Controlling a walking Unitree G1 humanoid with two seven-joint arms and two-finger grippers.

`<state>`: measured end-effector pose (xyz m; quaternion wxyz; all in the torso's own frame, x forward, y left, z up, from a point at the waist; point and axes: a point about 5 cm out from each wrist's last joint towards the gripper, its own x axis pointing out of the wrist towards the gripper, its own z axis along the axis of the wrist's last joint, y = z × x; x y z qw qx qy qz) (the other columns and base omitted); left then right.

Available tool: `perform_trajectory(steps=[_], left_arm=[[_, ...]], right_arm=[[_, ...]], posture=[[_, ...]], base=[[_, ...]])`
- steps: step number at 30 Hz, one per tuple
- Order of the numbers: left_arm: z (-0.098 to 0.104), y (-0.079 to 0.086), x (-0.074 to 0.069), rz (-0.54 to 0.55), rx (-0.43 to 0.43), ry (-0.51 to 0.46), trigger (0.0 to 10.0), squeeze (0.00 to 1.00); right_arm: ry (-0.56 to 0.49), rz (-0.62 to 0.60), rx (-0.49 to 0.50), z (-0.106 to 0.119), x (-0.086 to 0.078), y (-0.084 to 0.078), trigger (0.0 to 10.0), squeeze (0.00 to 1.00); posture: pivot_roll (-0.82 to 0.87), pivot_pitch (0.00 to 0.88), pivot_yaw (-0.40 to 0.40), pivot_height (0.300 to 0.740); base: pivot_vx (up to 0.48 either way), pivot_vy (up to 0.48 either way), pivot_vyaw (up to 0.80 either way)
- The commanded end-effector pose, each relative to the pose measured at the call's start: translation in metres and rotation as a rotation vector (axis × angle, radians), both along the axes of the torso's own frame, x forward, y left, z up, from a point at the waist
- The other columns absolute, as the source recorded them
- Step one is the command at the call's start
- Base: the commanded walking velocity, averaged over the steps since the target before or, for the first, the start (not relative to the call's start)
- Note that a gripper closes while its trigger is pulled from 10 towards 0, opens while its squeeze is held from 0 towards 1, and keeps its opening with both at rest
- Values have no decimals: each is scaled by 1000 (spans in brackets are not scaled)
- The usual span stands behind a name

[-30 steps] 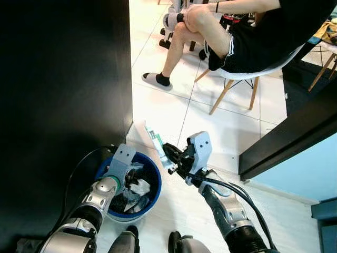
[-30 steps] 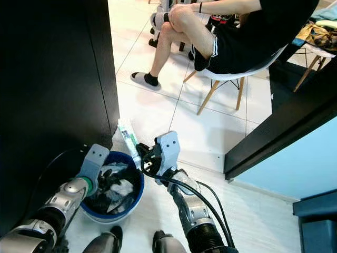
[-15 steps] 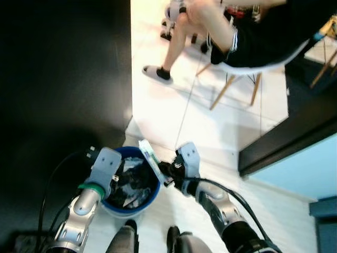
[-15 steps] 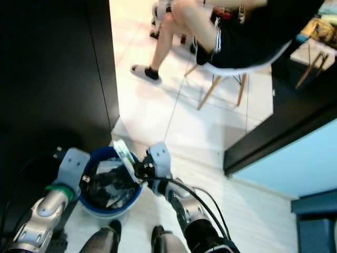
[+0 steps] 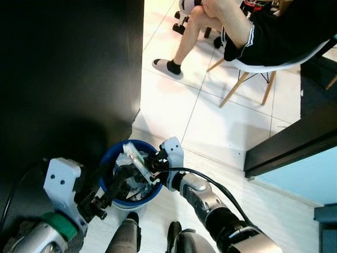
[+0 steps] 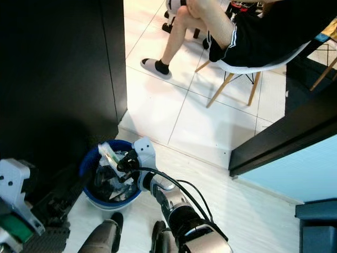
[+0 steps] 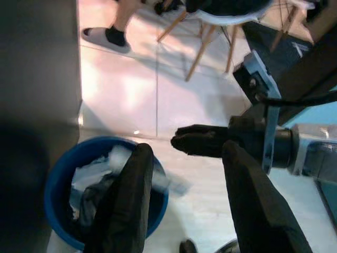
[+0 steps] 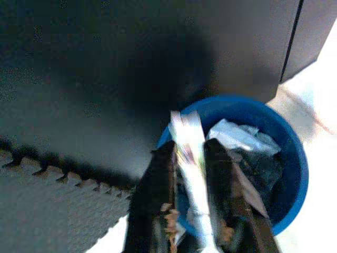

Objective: Clean up the room

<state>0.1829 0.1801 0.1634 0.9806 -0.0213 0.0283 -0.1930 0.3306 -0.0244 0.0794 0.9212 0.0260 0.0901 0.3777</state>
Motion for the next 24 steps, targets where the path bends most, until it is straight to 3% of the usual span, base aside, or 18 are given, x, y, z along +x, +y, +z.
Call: perform_trajectory(steps=[1, 3, 4, 5, 6, 11, 15, 18, 19, 20, 21, 22, 23, 24], left_arm=[[-3, -3, -5, -1, 3, 32, 10000, 0], [-2, -9, -7, -8, -2, 53, 10000, 0], [-2, -11, -7, -17, -6, 57, 10000, 0], [-2, -11, -7, -17, -6, 57, 10000, 0], [-2, -12, -5, -24, -5, 60, 10000, 0], [-2, -12, 1, -47, 27, 110, 10000, 0], [-30, -1, 45, 151, 162, 112, 10000, 0], [-32, -1, 49, 168, 167, 117, 10000, 0], [-44, -4, 63, 194, 186, 139, 10000, 0], [-44, -4, 63, 194, 186, 139, 10000, 0], [-57, -9, 76, 203, 218, 159, 10000, 0], [-57, -9, 76, 203, 218, 159, 10000, 0], [-68, -13, 86, 210, 251, 178, 10000, 0], [-68, -13, 86, 210, 251, 178, 10000, 0]], right_arm=[[-9, -40, 25, 1, 0, 5, 10000, 1000], [-74, -131, 65, 18, 12, 1, 10000, 1000], [-89, -160, 71, 23, 16, -2, 10000, 67], [-89, -160, 71, 23, 16, -2, 10000, 67], [-91, -174, 73, 25, 18, -4, 10000, 0], [-99, -235, 53, 23, 23, -23, 10000, 0], [-114, -320, 98, 11, 17, -54, 10000, 0], [-122, -332, 100, 10, 16, -57, 10000, 0], [-144, -389, 113, 3, 9, -70, 10000, 0], [-144, -389, 113, 3, 9, -70, 10000, 0], [-169, -459, 122, -4, -2, -85, 10000, 0], [-169, -459, 122, -4, -2, -85, 10000, 0], [-199, -540, 111, -10, -13, -100, 10000, 0], [-199, -540, 111, -10, -13, -100, 10000, 0]], posture=[[442, 351, -87, 740], [441, 349, -87, 740], [430, 345, -85, 740], [430, 345, -85, 740], [422, 340, -83, 740], [396, 321, -80, 740], [312, 275, -70, 740], [312, 275, -70, 740], [197, 214, -37, 740], [197, 214, -37, 740], [156, 192, -11, 740], [156, 192, -11, 740], [124, 168, 12, 740], [124, 168, 12, 740]], base=[[0, 0, 0], [0, 0, 0], [0, 0, 0], [0, 0, 0], [0, 0, 0], [0, 0, 0], [0, 0, 0], [0, 0, 0], [0, 0, 0], [0, 0, 0], [0, 0, 0], [0, 0, 0], [0, 0, 0], [0, 0, 0]])
